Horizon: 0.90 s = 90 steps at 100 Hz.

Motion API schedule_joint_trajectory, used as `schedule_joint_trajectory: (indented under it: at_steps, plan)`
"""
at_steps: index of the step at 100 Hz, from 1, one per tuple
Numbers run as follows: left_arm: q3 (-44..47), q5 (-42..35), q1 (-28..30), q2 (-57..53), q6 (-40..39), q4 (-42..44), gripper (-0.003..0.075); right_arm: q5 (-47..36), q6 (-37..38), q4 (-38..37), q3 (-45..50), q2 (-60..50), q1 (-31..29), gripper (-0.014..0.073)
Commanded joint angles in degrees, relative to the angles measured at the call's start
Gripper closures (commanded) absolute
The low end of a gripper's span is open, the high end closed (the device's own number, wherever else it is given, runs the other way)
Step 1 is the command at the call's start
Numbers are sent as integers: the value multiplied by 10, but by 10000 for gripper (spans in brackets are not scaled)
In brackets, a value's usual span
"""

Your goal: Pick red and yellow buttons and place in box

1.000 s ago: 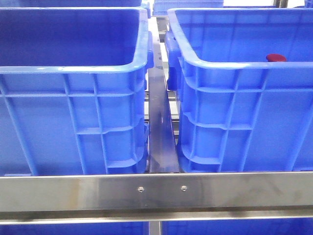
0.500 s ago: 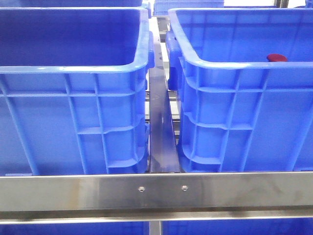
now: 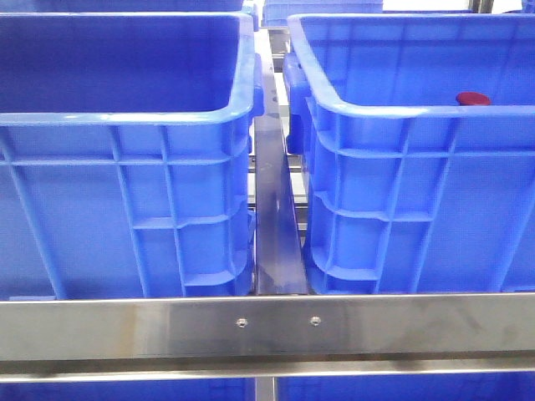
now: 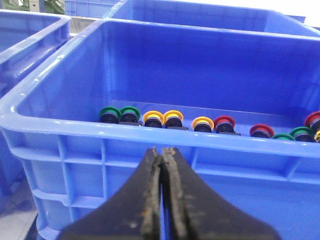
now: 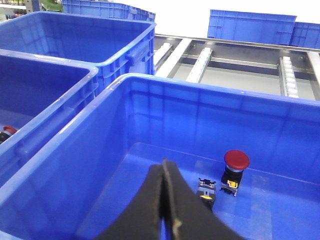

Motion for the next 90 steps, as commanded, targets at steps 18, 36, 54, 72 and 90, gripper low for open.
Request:
schedule_joint_trajectory:
  at_steps: [18,36,54,72,90]
  plan:
    - [31,-40,1,-17,-1,-4,740,13,-4,13,-15,2,-2,661]
    - [31,-40,1,-17,-1,-4,740,17,-4,13,-15,2,-1,661]
    - [31,-40,1,-17,-1,-4,740,17,-4,13,-16,2,-1,661]
    - [31,-40,1,-17,-1,-4,740,-11,51,-60,-36,8,12,661]
    - [31,-40,1,-17,-1,-4,740,-47,228,-245,-65,8,13,661]
